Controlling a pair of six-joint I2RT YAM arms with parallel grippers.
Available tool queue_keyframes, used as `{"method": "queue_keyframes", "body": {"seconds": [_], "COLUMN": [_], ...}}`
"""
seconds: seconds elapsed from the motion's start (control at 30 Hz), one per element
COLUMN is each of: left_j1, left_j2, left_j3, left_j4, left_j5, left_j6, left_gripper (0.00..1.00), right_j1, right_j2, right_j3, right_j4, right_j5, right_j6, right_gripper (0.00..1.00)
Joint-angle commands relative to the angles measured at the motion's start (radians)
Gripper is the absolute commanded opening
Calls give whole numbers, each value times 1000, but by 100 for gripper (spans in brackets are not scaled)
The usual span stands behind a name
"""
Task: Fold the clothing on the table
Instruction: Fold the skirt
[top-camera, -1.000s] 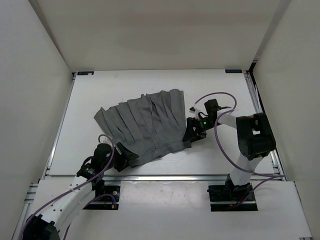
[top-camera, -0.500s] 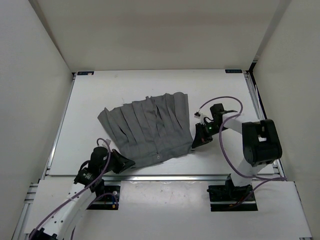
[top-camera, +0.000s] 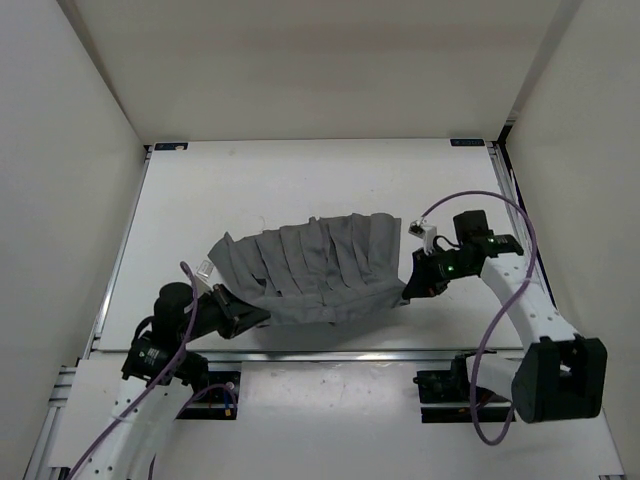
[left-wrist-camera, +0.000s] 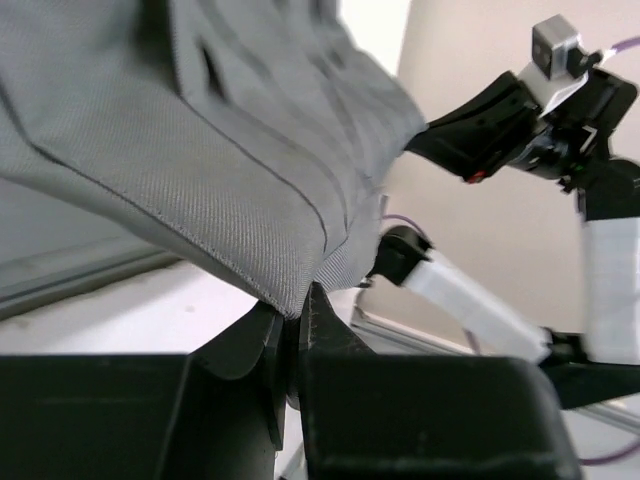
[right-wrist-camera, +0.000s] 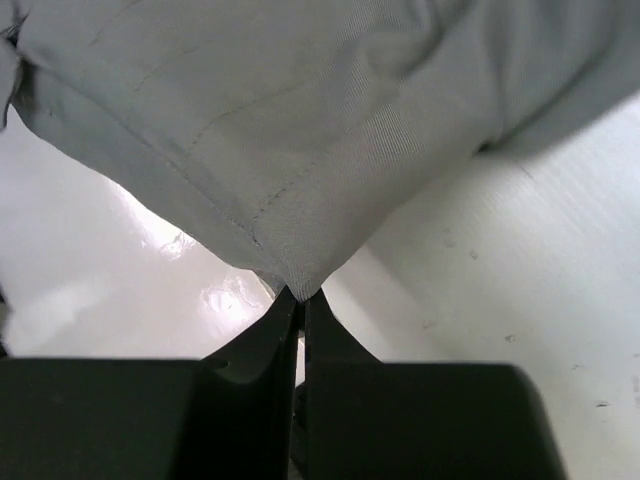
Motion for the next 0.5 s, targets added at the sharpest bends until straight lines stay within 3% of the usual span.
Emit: {"method": "queue_keyframes", "body": {"seconds": [0.0, 0.2, 0.47], "left_j1": [34, 41, 81], "left_j2": [62, 69, 116], "left_j3": [104, 133, 80], "left_j4": [-25, 54, 212], "left_j5": [67, 101, 96], "left_j6": [30, -57, -120], "left_gripper": [0, 0, 0], "right_j1": [25, -87, -95], "right_j2": [-82, -70, 123], "right_j3": [64, 223, 335], "right_j4": [-97, -220, -136], "right_j5": [6, -99, -197], "right_j6": [-114, -144, -40], "right_gripper": [0, 0, 0]}}
